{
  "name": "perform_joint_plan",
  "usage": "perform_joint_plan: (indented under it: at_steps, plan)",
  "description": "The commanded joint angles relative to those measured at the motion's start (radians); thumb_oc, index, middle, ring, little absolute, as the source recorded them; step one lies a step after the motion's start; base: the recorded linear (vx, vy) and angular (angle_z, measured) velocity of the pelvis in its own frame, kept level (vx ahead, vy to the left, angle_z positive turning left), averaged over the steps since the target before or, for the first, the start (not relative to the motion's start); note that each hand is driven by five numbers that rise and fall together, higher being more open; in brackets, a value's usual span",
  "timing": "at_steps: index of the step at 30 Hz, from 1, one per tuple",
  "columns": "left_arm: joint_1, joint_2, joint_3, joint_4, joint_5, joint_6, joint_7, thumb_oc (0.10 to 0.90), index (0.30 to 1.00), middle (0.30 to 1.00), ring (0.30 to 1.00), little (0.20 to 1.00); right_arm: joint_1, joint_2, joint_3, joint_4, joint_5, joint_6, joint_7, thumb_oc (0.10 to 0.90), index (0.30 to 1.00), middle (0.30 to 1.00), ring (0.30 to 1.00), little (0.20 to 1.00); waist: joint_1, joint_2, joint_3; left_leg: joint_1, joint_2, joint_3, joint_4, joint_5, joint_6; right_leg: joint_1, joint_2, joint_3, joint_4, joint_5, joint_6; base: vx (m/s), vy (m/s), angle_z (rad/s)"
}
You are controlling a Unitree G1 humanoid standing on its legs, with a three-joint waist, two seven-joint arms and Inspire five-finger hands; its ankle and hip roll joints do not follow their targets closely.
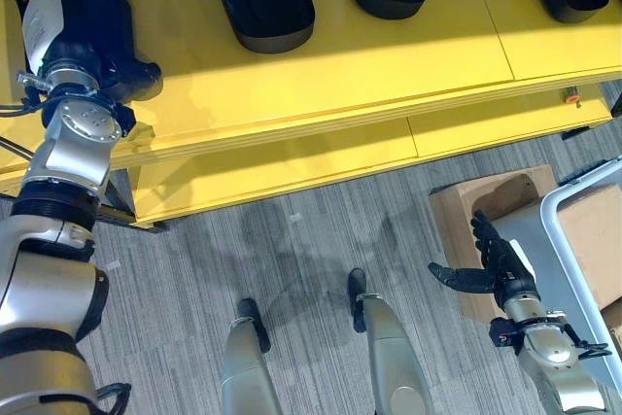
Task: Move parts from the plastic box to the shelf.
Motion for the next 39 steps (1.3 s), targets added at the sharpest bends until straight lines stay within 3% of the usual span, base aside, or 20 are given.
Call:
perform_joint_plan:
  at_steps: [1,7,14,27,31,39]
  plan:
    - [-0.12,0.105,-0.035,-0.009,0.004,-0.057,0.051,0.9,1.0,1.0,1.0,1.0,0.046,-0.08,-0.099,-0.093,0.014,-0.085,-0.009,0.9,1.0,1.0,1.0,1.0,-0.003,0.011,-0.093,0.037,0.002,-0.004,-0.033,-0.019,0.056,0.136,-0.039,0.057,-0.052,-0.059,0.037,0.0,0.0,0.0]
    - [-0.104,0.112,-0.023,-0.064,-0.032,-0.079,0.04,0.9,1.0,1.0,1.0,1.0,0.047,-0.082,-0.104,-0.09,0.011,-0.085,-0.006,0.9,1.0,1.0,1.0,1.0,0.001,0.017,-0.091,0.05,-0.001,-0.005,-0.042,-0.015,0.052,0.143,-0.04,0.053,-0.047,-0.063,0.035,0.0,-0.003,0.01]
    - [-0.04,0.113,0.041,-0.145,-0.186,-0.136,0.003,0.9,1.0,1.0,1.0,1.0,0.04,-0.075,-0.11,-0.081,0.006,-0.08,-0.003,0.9,1.0,1.0,1.0,1.0,0.012,0.023,-0.085,0.07,-0.002,-0.011,-0.05,-0.009,0.046,0.16,-0.043,0.05,-0.035,-0.071,0.03,-0.01,-0.013,0.03]
    - [0.103,0.046,0.162,-0.297,-0.428,-0.224,-0.006,0.9,1.0,1.0,1.0,1.0,0.023,-0.052,-0.115,-0.078,-0.012,-0.076,-0.006,0.9,1.0,1.0,1.0,1.0,0.022,0.027,-0.079,0.125,-0.004,-0.019,-0.073,0.004,0.033,0.209,-0.048,0.042,-0.03,-0.081,0.023,-0.01,-0.013,0.03]
    - [0.19,0.043,0.211,-0.387,-0.465,-0.252,-0.011,0.9,1.0,1.0,1.0,1.0,0.033,-0.038,-0.116,-0.076,-0.016,-0.077,0.0,0.9,1.0,1.0,1.0,1.0,0.03,0.031,-0.081,0.148,-0.003,-0.018,-0.084,0.007,0.031,0.226,-0.051,0.041,-0.029,-0.086,0.023,0.0,0.0,0.0]
    - [0.519,-0.006,0.416,-0.653,-0.427,-0.283,-0.015,0.9,1.0,1.0,1.0,1.0,0.048,-0.012,-0.139,-0.084,-0.042,-0.076,0.007,0.9,1.0,1.0,1.0,1.0,0.053,0.037,-0.076,0.21,-0.004,-0.017,-0.129,0.022,0.023,0.276,-0.059,0.032,-0.042,-0.095,0.021,0.0,0.0,0.0]
